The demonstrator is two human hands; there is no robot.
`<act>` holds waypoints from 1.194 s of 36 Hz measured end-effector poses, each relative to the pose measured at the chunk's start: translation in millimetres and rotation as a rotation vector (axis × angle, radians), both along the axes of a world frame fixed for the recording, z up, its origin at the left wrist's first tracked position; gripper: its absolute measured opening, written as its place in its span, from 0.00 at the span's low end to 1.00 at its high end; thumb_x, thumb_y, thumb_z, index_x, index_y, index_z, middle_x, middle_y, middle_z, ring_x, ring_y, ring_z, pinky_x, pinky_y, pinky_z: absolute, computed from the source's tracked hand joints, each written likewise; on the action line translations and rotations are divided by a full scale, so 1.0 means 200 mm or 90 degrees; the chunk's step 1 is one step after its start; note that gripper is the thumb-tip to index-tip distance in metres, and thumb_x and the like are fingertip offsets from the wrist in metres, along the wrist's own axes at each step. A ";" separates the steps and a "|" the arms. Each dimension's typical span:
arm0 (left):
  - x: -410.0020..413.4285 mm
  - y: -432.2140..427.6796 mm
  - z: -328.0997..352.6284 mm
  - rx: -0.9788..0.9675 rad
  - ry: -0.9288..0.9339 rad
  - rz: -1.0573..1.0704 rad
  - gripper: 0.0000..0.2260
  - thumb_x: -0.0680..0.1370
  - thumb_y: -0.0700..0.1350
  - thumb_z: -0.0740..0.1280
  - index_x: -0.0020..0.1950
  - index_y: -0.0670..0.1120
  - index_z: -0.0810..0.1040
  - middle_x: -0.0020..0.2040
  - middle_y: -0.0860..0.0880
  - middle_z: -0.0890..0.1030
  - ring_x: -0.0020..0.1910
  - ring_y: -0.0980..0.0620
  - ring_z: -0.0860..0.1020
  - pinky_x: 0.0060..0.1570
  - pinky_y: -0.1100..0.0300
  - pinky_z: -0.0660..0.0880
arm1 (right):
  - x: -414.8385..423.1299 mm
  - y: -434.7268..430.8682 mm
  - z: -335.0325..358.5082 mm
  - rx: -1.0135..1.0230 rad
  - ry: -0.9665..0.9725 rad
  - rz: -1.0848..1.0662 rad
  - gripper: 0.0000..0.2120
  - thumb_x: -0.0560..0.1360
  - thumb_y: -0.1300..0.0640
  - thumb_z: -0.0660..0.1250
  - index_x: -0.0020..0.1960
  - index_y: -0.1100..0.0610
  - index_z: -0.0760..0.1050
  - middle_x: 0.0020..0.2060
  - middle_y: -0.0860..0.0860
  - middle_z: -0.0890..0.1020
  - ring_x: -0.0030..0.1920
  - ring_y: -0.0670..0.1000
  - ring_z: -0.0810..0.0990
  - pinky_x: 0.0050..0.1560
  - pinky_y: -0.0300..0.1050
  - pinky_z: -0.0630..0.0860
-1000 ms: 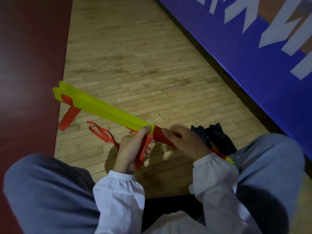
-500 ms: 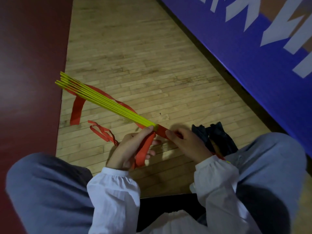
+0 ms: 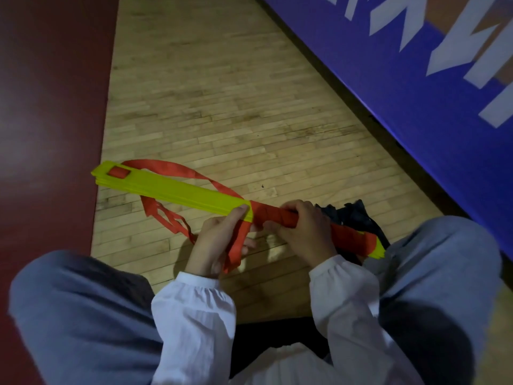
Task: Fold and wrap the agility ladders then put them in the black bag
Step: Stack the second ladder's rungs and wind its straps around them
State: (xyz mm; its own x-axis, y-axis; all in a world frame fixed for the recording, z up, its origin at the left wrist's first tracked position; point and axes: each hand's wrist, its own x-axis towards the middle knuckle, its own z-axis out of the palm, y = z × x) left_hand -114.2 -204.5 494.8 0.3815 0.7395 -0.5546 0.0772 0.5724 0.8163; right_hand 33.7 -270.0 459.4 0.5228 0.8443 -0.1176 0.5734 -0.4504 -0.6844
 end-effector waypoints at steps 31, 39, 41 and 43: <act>-0.03 0.01 0.03 0.039 0.025 -0.112 0.16 0.79 0.49 0.64 0.43 0.36 0.76 0.28 0.38 0.78 0.19 0.51 0.75 0.19 0.67 0.69 | 0.03 -0.03 0.12 0.047 0.171 0.017 0.12 0.66 0.45 0.76 0.45 0.44 0.75 0.42 0.41 0.80 0.47 0.43 0.79 0.55 0.51 0.77; -0.03 0.02 0.01 -0.015 0.007 -0.086 0.23 0.77 0.50 0.67 0.59 0.31 0.75 0.54 0.31 0.80 0.26 0.49 0.77 0.23 0.64 0.75 | 0.00 -0.03 0.10 0.096 0.093 -0.025 0.14 0.63 0.44 0.78 0.39 0.41 0.72 0.39 0.39 0.79 0.47 0.47 0.79 0.60 0.57 0.73; -0.02 0.02 0.00 -0.026 -0.001 -0.081 0.23 0.76 0.51 0.67 0.60 0.33 0.75 0.56 0.32 0.80 0.29 0.48 0.78 0.24 0.63 0.75 | 0.00 -0.02 0.09 0.106 0.070 -0.042 0.15 0.62 0.42 0.77 0.40 0.42 0.73 0.39 0.40 0.80 0.48 0.49 0.79 0.60 0.58 0.72; -0.02 0.02 -0.01 -0.024 0.011 -0.083 0.23 0.75 0.52 0.68 0.59 0.33 0.76 0.55 0.32 0.80 0.30 0.48 0.78 0.26 0.63 0.76 | -0.01 -0.02 0.08 0.106 0.054 -0.055 0.16 0.60 0.40 0.77 0.41 0.44 0.74 0.40 0.40 0.80 0.48 0.49 0.79 0.60 0.59 0.72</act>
State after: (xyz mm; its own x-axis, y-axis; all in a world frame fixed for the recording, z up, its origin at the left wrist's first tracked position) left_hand -118.8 -201.2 493.7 0.4632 0.6620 -0.5892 0.1678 0.5873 0.7918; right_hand 32.1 -274.0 474.7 0.5886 0.8079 -0.0273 0.4746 -0.3728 -0.7973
